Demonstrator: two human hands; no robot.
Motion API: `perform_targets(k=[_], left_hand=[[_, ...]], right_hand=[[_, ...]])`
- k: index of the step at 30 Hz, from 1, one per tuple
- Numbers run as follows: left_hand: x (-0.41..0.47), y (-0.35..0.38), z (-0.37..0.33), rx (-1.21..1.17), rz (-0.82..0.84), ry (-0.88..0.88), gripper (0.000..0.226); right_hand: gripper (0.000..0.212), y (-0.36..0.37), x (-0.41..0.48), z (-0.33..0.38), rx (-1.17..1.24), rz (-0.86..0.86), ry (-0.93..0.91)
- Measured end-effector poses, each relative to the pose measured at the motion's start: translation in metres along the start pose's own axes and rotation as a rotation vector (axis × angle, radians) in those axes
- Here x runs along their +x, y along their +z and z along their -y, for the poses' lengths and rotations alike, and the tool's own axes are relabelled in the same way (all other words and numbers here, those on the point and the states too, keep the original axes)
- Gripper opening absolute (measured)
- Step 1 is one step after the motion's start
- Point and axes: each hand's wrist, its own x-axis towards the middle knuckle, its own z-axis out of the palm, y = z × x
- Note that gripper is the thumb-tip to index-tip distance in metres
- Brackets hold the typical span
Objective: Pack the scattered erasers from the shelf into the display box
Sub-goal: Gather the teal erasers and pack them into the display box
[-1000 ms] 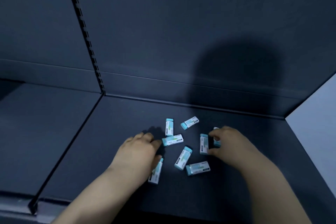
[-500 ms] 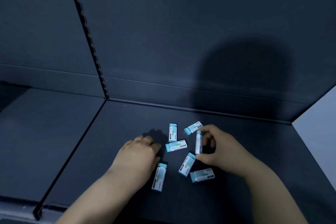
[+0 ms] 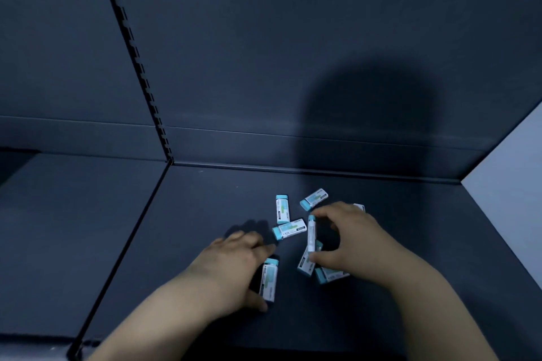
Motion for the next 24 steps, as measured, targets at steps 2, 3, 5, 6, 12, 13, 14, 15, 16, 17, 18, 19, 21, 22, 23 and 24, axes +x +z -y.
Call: perform_targets(k=[2, 3, 5, 6, 12, 13, 14, 15, 16, 17, 18, 19, 21, 22, 23, 24], left_hand=[[0.002, 0.003, 0.0, -0.018, -0.026, 0.033, 0.082], [0.003, 0.004, 0.002, -0.023, -0.037, 0.043, 0.079], [0.004, 0.003, 0.007, -0.027, -0.034, 0.047, 0.076], [0.004, 0.003, 0.011, -0.03, -0.025, 0.04, 0.076], [0.004, 0.003, 0.032, -0.041, 0.003, -0.013, 0.078], [0.004, 0.003, 0.034, -0.046, 0.006, -0.013, 0.077], [0.004, 0.003, 0.035, -0.053, 0.007, -0.013, 0.077], [0.003, 0.003, 0.036, -0.06, 0.007, -0.012, 0.077], [0.003, 0.004, 0.036, -0.064, 0.004, -0.01, 0.077], [0.003, 0.004, 0.036, -0.064, 0.0, -0.008, 0.077], [0.002, 0.004, 0.036, -0.06, -0.006, -0.006, 0.077], [0.002, 0.004, 0.036, -0.057, -0.013, -0.006, 0.077], [0.0, 0.005, 0.036, -0.055, -0.044, -0.004, 0.076], [0.0, 0.005, 0.035, -0.066, -0.073, -0.002, 0.074], [-0.001, 0.006, 0.035, -0.096, -0.114, 0.001, 0.071], [-0.002, 0.006, 0.034, -0.142, -0.163, 0.001, 0.066]], right_hand=[[0.069, 0.002, -0.002, 0.004, -0.038, 0.021, 0.003], [0.068, 0.003, -0.004, 0.007, -0.048, 0.034, 0.001], [0.064, 0.006, -0.006, 0.014, -0.04, 0.059, -0.018], [0.062, 0.008, -0.008, 0.018, -0.033, 0.076, -0.032], [0.054, 0.024, -0.007, 0.034, -0.165, 0.129, -0.103], [0.054, 0.028, -0.006, 0.035, -0.181, 0.133, -0.108], [0.053, 0.031, -0.004, 0.037, -0.192, 0.132, -0.112], [0.054, 0.035, -0.003, 0.038, -0.198, 0.129, -0.115], [0.054, 0.037, -0.002, 0.039, -0.201, 0.126, -0.12], [0.055, 0.039, 0.0, 0.04, -0.199, 0.12, -0.124], [0.055, 0.041, 0.001, 0.041, -0.194, 0.117, -0.126], [0.056, 0.042, 0.002, 0.041, -0.187, 0.116, -0.127], [0.058, 0.045, 0.004, 0.042, -0.174, 0.117, -0.127], [0.06, 0.046, 0.005, 0.042, -0.167, 0.118, -0.124], [0.061, 0.046, 0.005, 0.043, -0.161, 0.118, -0.12], [0.061, 0.047, 0.006, 0.043, -0.158, 0.117, -0.118]])
